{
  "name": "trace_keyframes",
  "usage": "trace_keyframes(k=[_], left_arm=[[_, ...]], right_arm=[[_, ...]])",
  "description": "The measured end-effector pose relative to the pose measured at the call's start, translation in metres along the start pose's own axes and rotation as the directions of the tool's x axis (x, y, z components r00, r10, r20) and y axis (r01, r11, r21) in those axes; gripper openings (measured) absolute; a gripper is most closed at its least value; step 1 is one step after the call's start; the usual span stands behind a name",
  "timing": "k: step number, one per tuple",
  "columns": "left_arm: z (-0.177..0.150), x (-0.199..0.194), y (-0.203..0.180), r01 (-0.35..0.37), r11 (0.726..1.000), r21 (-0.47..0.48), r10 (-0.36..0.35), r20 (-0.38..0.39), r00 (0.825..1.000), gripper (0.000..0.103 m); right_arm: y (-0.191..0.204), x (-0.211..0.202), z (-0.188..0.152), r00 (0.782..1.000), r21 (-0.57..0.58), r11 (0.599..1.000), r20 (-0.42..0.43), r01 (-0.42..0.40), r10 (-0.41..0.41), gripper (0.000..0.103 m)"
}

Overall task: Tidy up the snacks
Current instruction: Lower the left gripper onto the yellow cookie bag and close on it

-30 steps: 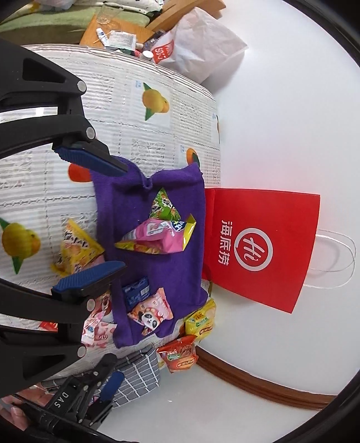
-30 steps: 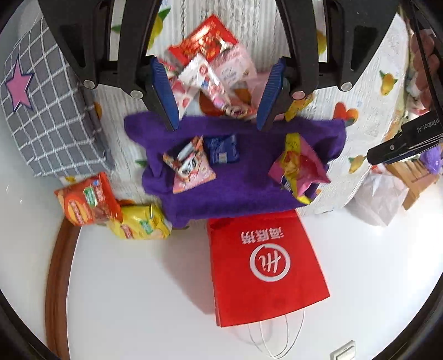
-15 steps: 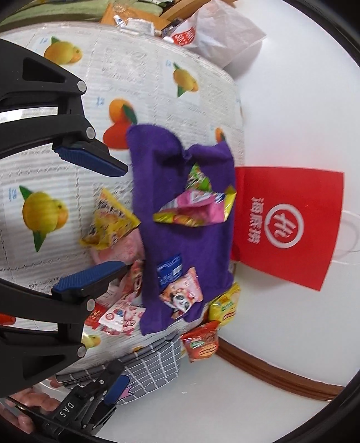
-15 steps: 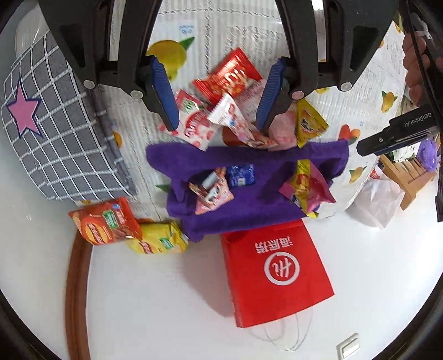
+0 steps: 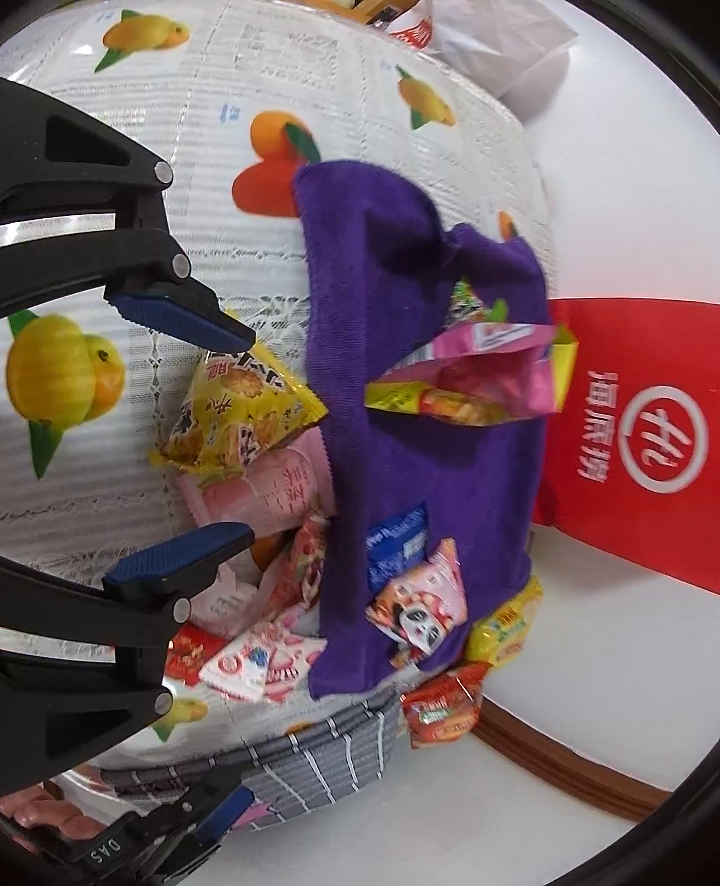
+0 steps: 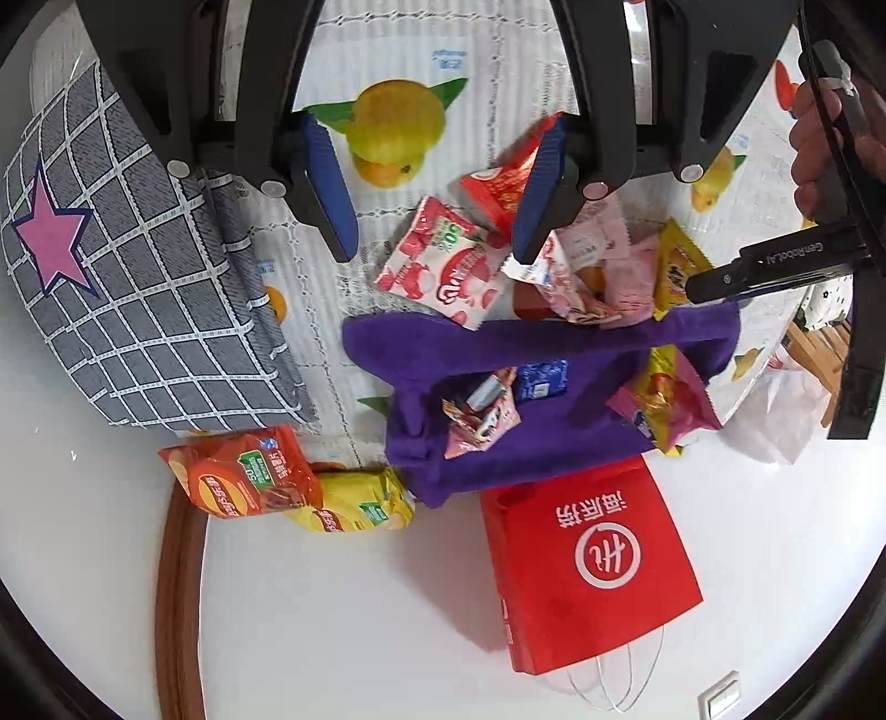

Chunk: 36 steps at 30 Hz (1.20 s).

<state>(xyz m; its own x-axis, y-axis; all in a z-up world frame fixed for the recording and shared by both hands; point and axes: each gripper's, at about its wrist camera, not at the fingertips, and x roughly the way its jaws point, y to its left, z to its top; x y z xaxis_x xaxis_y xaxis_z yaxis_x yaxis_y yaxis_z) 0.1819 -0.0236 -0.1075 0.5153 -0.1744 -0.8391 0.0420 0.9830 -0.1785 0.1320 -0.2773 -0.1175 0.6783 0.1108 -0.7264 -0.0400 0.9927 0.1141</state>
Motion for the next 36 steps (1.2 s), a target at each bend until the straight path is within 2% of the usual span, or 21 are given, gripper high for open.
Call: trace_keyframes(k=[7, 18, 27, 30, 33, 36], left_arm=[[0.000, 0.022, 0.012, -0.023, 0.999, -0.026, 0.023, -0.023, 0.999, 0.062], [-0.003, 0.019, 0.038, -0.048, 0.998, -0.044, 0.047, -0.039, 0.998, 0.062], [0.002, 0.041, 0.030, -0.080, 0.996, -0.023, 0.080, -0.035, 0.996, 0.062], [0.000, 0.043, 0.025, -0.096, 0.995, 0.011, 0.096, -0.022, 0.995, 0.061], [0.000, 0.043, 0.025, -0.102, 0.994, 0.024, 0.103, -0.011, 0.995, 0.056], [0.002, 0.044, 0.028, -0.085, 0.996, 0.016, 0.085, -0.010, 0.996, 0.055]], right_arm=[[-0.003, 0.023, -0.004, 0.998, 0.024, 1.000, -0.056, -0.014, 0.016, 0.057], [0.002, 0.026, 0.002, 0.999, 0.025, 0.999, -0.037, -0.035, 0.036, 0.057], [-0.005, 0.041, 0.005, 0.998, 0.029, 0.999, -0.063, -0.016, 0.018, 0.057], [-0.006, 0.048, 0.008, 0.998, 0.032, 0.999, -0.067, -0.009, 0.011, 0.057], [-0.006, 0.057, 0.011, 0.997, 0.038, 0.999, -0.070, -0.014, 0.017, 0.057], [-0.006, 0.066, 0.015, 0.997, 0.048, 0.999, -0.077, -0.019, 0.023, 0.057]])
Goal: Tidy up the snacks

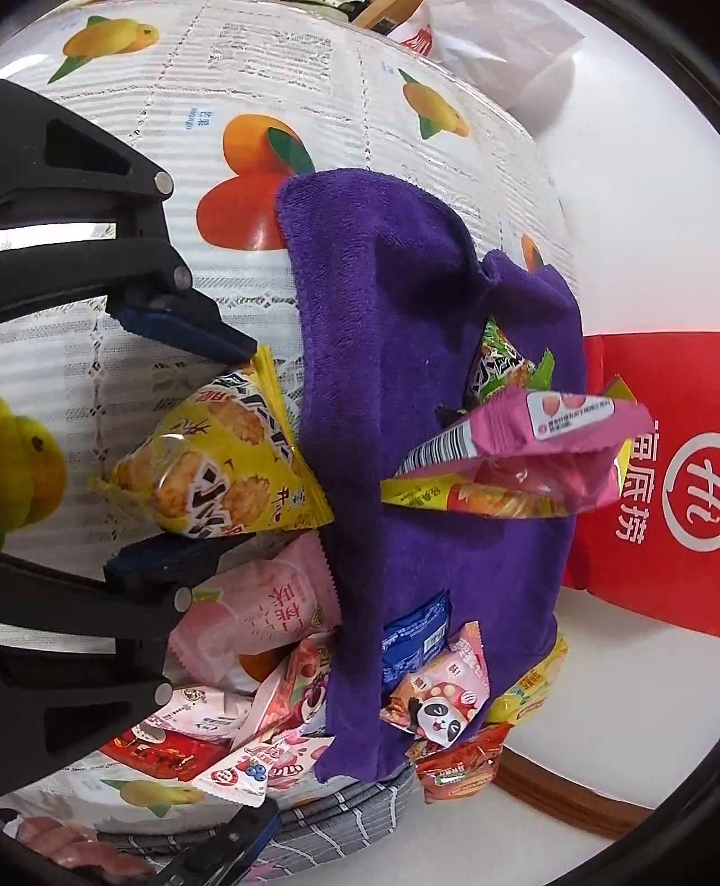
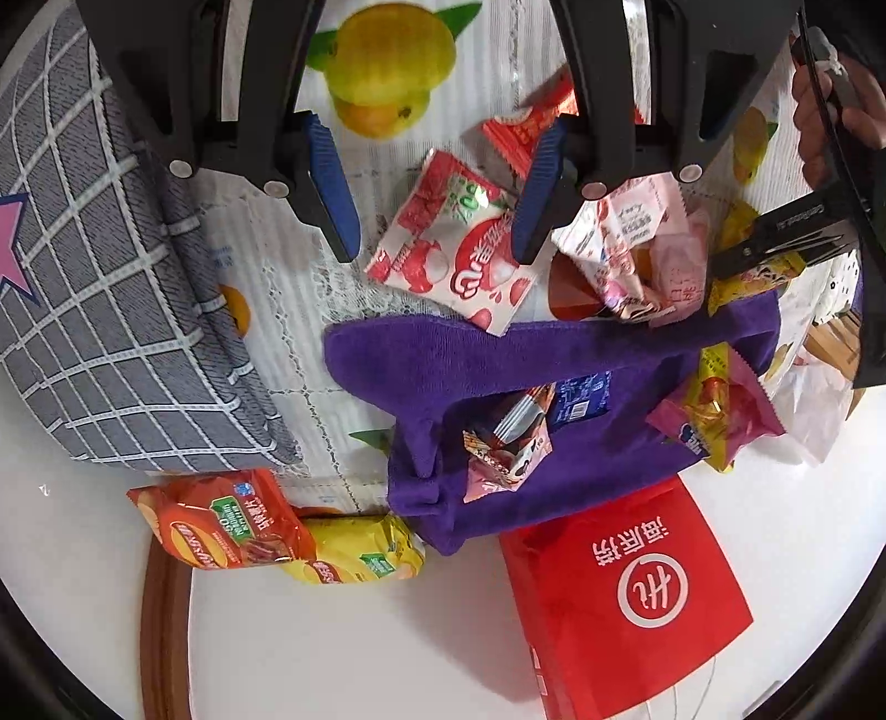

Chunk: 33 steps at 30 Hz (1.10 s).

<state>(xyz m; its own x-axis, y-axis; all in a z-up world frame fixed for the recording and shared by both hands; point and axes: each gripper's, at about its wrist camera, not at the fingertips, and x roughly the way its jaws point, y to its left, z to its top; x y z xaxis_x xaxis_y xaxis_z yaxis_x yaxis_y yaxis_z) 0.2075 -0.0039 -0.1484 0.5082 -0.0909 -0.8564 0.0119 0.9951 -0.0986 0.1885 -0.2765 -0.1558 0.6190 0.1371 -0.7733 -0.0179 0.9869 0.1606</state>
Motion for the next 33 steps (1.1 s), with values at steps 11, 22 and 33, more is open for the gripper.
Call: trace_keyframes(k=[11, 22, 33], left_arm=[[-0.003, -0.004, 0.011, 0.022, 1.000, -0.001, -0.022, -0.005, 1.000, 0.054], [-0.011, -0.011, 0.014, 0.021, 1.000, -0.007, -0.021, -0.030, 0.999, 0.054], [-0.024, -0.022, 0.007, 0.038, 0.999, -0.012, -0.039, -0.036, 0.999, 0.054]], right_arm=[[0.015, 0.035, 0.012, 1.000, -0.031, 0.999, -0.030, 0.009, -0.010, 0.049], [-0.008, 0.004, -0.027, 0.997, -0.057, 0.997, -0.064, 0.048, -0.052, 0.038], [-0.012, -0.040, -0.057, 1.000, -0.214, 0.977, -0.030, 0.001, -0.008, 0.066]])
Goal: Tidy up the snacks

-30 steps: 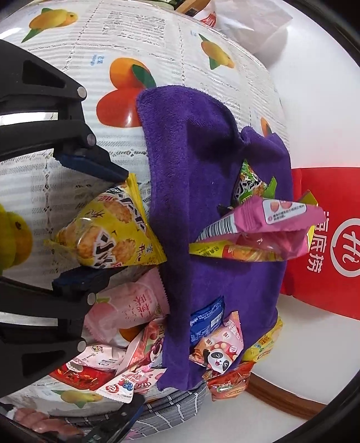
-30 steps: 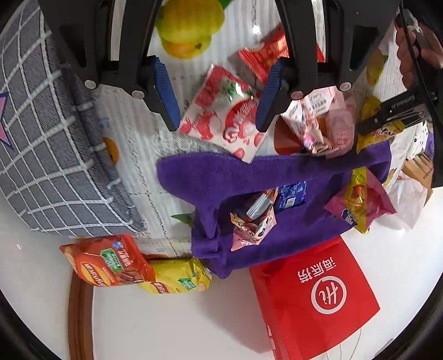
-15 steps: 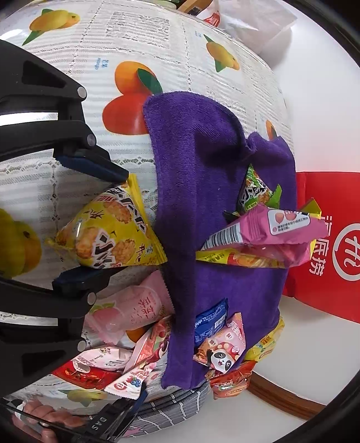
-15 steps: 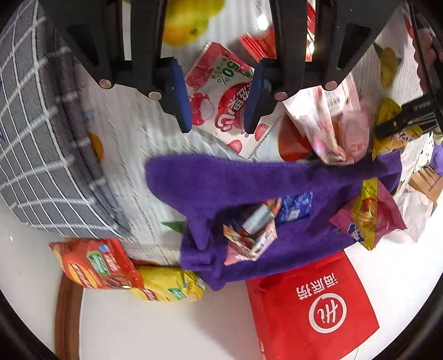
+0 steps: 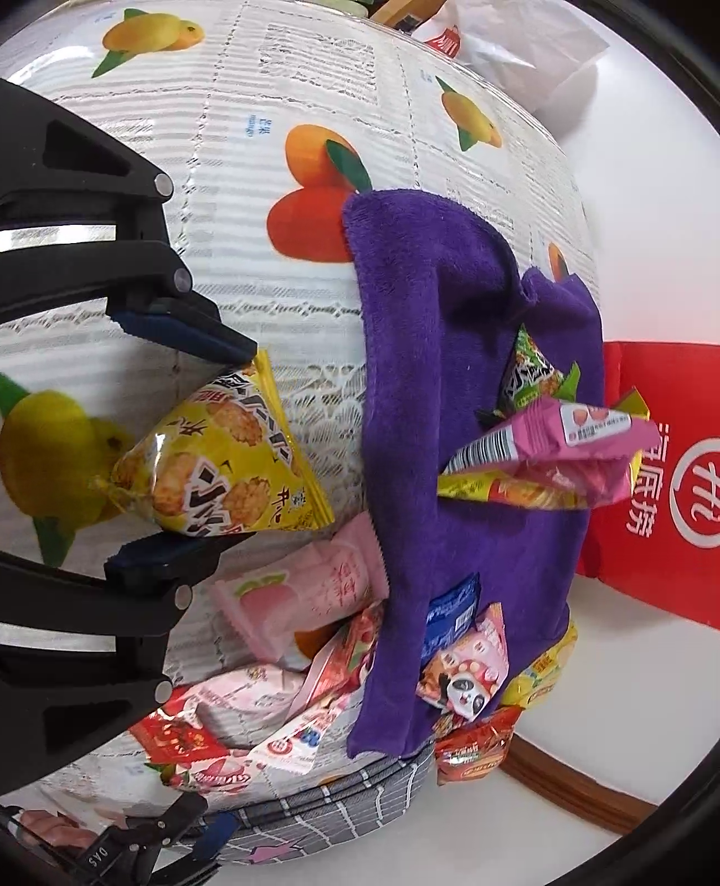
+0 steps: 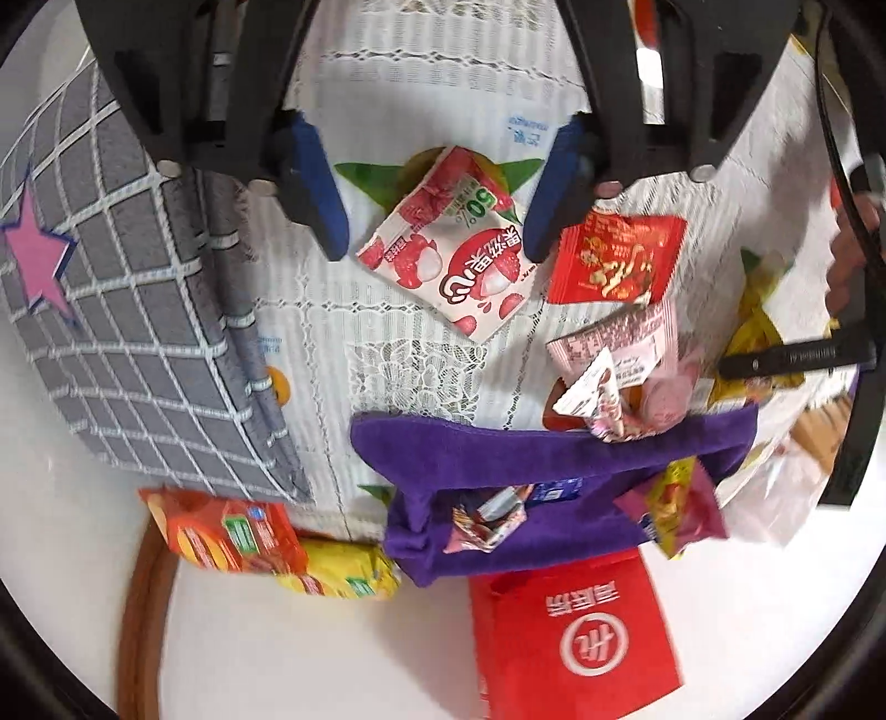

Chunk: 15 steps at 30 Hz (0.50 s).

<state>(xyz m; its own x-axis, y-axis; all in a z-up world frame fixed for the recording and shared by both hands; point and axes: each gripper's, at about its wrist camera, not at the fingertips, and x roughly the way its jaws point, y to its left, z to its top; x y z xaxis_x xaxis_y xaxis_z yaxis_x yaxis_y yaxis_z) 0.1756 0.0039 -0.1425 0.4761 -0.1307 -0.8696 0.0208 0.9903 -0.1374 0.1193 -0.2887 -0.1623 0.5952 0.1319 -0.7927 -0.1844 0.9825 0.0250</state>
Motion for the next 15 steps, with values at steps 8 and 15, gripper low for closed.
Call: trace_keyframes(k=[8, 15], left_arm=[[-0.001, -0.009, -0.004, 0.003, 1.000, 0.013, -0.003, 0.007, 1.000, 0.054], [0.005, -0.006, 0.004, 0.005, 1.000, 0.001, -0.005, 0.002, 1.000, 0.054]], right_arm=[[0.015, 0.021, -0.010, 0.998, -0.113, 0.993, -0.043, 0.030, -0.035, 0.066], [0.016, 0.036, 0.003, 0.995, -0.099, 0.990, 0.000, 0.097, -0.098, 0.074]])
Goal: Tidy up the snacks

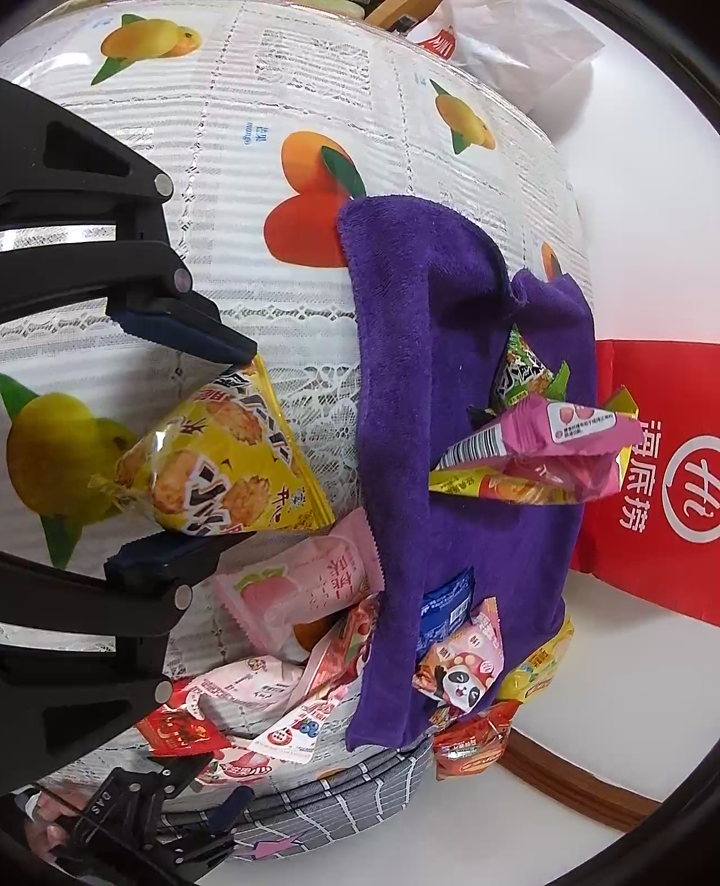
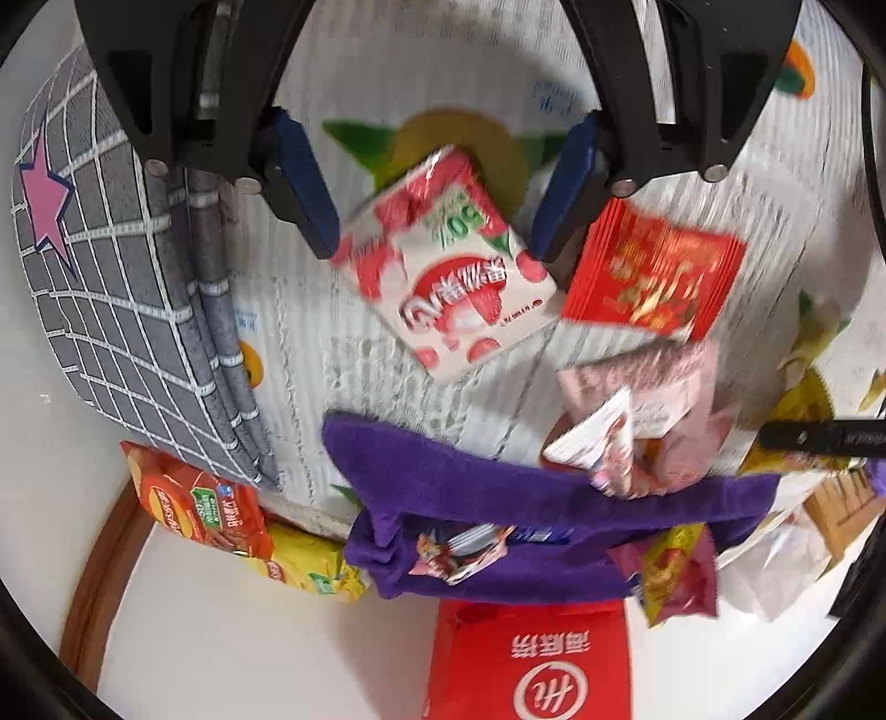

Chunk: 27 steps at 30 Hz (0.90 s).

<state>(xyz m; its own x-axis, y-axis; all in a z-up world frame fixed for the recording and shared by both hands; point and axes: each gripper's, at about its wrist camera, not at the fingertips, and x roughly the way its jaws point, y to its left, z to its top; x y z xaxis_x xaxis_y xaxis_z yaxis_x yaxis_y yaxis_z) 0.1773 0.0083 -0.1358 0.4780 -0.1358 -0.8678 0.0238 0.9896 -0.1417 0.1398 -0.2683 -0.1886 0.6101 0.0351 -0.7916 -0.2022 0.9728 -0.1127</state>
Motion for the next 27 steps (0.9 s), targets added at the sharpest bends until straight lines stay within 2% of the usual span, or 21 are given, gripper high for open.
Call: trace_keyframes(k=[7, 10, 17, 27], left_arm=[[0.003, 0.005, 0.006, 0.002, 1.000, -0.005, -0.002, -0.008, 1.000, 0.054], [0.003, 0.004, 0.007, 0.007, 1.000, -0.006, -0.007, -0.006, 1.000, 0.054], [-0.001, -0.004, 0.008, 0.001, 1.000, 0.002, -0.001, 0.010, 1.000, 0.054], [-0.004, -0.043, -0.002, -0.004, 0.999, 0.031, 0.002, 0.065, 0.998, 0.054]], right_arm=[[-0.008, 0.015, 0.012, 0.999, 0.072, 0.996, 0.003, -0.044, 0.044, 0.076], [-0.006, 0.014, 0.010, 0.999, 0.097, 0.994, 0.009, -0.040, 0.039, 0.072], [0.004, 0.005, 0.009, 1.000, 0.121, 0.992, -0.002, -0.019, 0.019, 0.054], [0.012, -0.038, 0.015, 0.999, 0.145, 0.989, 0.046, -0.006, 0.000, 0.052]])
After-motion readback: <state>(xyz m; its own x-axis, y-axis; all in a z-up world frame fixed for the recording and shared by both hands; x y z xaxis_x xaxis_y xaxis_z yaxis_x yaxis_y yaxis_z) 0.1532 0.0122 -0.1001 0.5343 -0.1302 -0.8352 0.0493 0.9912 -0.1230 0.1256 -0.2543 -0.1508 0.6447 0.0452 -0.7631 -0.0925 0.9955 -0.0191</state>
